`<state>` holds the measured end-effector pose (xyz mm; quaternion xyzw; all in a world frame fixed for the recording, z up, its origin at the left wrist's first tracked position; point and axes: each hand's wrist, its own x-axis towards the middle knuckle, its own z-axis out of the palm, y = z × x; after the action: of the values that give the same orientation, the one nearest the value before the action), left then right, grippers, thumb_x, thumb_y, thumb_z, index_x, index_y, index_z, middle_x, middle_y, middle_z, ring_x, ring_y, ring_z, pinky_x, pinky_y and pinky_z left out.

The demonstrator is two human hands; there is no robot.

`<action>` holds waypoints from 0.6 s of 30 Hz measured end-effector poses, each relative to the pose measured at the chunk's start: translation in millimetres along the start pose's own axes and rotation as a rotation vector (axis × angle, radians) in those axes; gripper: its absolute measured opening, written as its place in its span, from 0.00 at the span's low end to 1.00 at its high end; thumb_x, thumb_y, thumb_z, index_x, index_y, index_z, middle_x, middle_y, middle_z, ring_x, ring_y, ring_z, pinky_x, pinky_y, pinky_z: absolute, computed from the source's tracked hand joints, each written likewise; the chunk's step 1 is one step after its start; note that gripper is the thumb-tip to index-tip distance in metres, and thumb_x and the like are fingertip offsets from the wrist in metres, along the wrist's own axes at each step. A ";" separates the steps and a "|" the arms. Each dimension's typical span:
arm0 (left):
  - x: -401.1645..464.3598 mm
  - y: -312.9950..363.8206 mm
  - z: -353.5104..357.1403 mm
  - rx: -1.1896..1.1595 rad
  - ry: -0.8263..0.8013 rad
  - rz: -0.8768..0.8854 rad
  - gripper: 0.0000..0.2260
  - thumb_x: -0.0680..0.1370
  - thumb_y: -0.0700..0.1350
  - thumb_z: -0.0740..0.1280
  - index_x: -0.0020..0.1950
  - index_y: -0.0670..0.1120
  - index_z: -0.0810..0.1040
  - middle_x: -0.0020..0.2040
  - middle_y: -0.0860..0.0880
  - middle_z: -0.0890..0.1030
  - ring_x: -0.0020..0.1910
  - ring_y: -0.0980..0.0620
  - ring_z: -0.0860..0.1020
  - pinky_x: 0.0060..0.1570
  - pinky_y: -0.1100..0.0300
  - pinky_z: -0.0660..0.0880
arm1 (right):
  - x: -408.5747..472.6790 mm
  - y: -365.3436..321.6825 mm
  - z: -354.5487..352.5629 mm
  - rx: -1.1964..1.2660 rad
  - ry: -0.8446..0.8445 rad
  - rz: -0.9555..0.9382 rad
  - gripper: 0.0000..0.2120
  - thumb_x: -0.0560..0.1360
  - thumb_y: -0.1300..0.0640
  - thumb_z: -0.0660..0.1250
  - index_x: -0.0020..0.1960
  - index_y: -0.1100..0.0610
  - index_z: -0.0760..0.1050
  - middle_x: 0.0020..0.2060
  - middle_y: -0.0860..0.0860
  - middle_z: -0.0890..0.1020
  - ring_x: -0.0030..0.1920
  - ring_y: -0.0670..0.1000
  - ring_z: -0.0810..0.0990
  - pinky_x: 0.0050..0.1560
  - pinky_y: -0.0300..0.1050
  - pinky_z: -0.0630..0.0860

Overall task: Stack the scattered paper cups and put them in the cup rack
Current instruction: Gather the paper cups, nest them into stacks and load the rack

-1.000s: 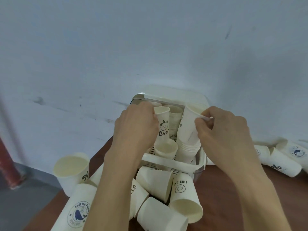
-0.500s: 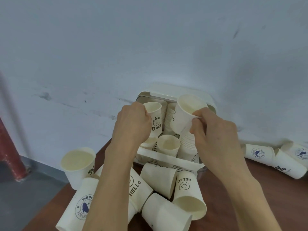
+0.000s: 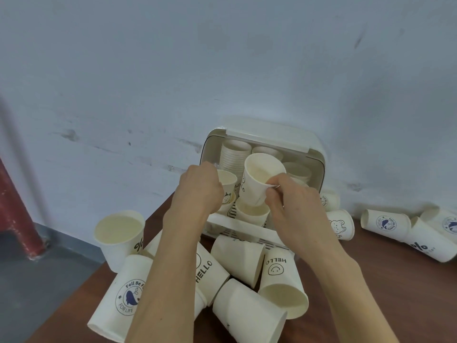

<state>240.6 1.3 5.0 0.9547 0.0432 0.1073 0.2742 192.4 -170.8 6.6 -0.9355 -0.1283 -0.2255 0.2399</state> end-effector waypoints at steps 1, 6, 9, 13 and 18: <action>0.6 -0.2 0.9 -0.001 -0.003 -0.003 0.08 0.79 0.42 0.63 0.54 0.41 0.77 0.52 0.41 0.77 0.46 0.45 0.73 0.40 0.55 0.70 | 0.1 0.7 1.2 -0.005 -0.012 0.000 0.08 0.81 0.55 0.55 0.51 0.54 0.72 0.39 0.49 0.80 0.42 0.53 0.75 0.44 0.53 0.73; 2.3 -3.1 4.7 0.035 -0.042 -0.014 0.12 0.78 0.42 0.65 0.60 0.41 0.77 0.55 0.42 0.78 0.51 0.45 0.75 0.42 0.57 0.71 | 0.0 5.2 7.6 -0.048 -0.045 0.017 0.08 0.81 0.55 0.53 0.50 0.54 0.71 0.40 0.51 0.80 0.43 0.55 0.76 0.44 0.54 0.73; 3.2 -6.3 7.8 0.051 -0.081 -0.035 0.12 0.77 0.42 0.66 0.60 0.41 0.77 0.56 0.41 0.78 0.52 0.44 0.76 0.43 0.57 0.72 | -0.3 8.5 12.7 -0.108 -0.076 0.010 0.08 0.80 0.60 0.53 0.49 0.55 0.71 0.39 0.51 0.80 0.42 0.56 0.76 0.43 0.54 0.73; 3.2 -8.3 10.7 0.055 -0.149 -0.045 0.10 0.77 0.41 0.65 0.58 0.43 0.78 0.55 0.42 0.77 0.48 0.45 0.73 0.44 0.56 0.72 | -0.8 11.2 17.1 -0.138 -0.110 0.020 0.08 0.79 0.61 0.54 0.50 0.56 0.72 0.39 0.53 0.79 0.41 0.56 0.75 0.40 0.51 0.70; 2.3 -8.6 12.1 0.056 -0.181 -0.034 0.11 0.77 0.40 0.65 0.58 0.43 0.78 0.55 0.42 0.77 0.47 0.46 0.73 0.44 0.55 0.73 | 0.1 14.3 21.8 -0.142 -0.087 0.012 0.09 0.79 0.61 0.54 0.50 0.57 0.73 0.38 0.53 0.78 0.40 0.56 0.75 0.39 0.50 0.69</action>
<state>245.4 2.7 -9.2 0.9669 0.0375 0.0145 0.2519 205.3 -172.0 -16.0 -0.9598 -0.1166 -0.1918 0.1686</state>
